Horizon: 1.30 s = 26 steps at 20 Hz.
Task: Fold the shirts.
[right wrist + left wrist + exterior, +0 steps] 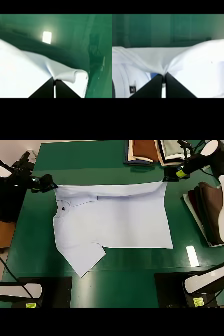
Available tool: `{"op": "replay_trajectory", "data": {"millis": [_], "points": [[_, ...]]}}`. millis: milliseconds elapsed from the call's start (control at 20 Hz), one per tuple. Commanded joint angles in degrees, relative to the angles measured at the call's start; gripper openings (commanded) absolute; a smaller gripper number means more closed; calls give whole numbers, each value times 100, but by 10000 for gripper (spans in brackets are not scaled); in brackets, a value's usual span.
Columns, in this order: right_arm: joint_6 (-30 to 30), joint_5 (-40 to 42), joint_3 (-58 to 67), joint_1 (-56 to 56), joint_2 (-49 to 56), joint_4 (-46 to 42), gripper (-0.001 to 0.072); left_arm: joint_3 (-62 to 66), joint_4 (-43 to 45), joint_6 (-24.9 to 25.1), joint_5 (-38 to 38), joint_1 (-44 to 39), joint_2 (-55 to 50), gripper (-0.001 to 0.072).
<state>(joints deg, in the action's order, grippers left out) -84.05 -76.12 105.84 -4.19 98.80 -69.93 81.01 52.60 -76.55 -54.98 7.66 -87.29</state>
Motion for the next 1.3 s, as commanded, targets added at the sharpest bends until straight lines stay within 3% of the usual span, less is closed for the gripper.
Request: {"op": "replay_trajectory", "data": {"millis": [0, 250, 700, 750, 800, 850, 1000, 1150, 1250], "points": [[72, -22, 575, -92, 435, -35, 14, 146, 157, 57, 170, 0, -205, 25], [361, -815, 214, -44, 382, -422, 14, -15, 929, 61, -1043, 55, -205, 25], [243, 334, -1698, -9, -374, -356, 22, -697, 949, 55, -1145, 55, -197, 26], [243, 424, -1744, -35, -466, -321, 206, -697, 949, 50, -1200, 57, -192, 31], [236, 444, -1703, -50, -529, -299, 484, -697, 957, 4, -1233, 61, -170, 248], [221, 378, -1611, -109, -603, -308, 533, -695, 962, -144, -1257, 61, -133, 477], [302, -24, -1633, -310, -1008, -313, 524, -658, 1259, -291, -1543, 61, 295, 494], [514, -387, -2752, -796, -1818, -310, 504, -1169, 2037, -455, -1609, 61, 1276, 494], [573, -507, -3762, -1217, -2380, -306, 504, -1917, 2105, -461, -1617, 61, 1980, 494]]}}
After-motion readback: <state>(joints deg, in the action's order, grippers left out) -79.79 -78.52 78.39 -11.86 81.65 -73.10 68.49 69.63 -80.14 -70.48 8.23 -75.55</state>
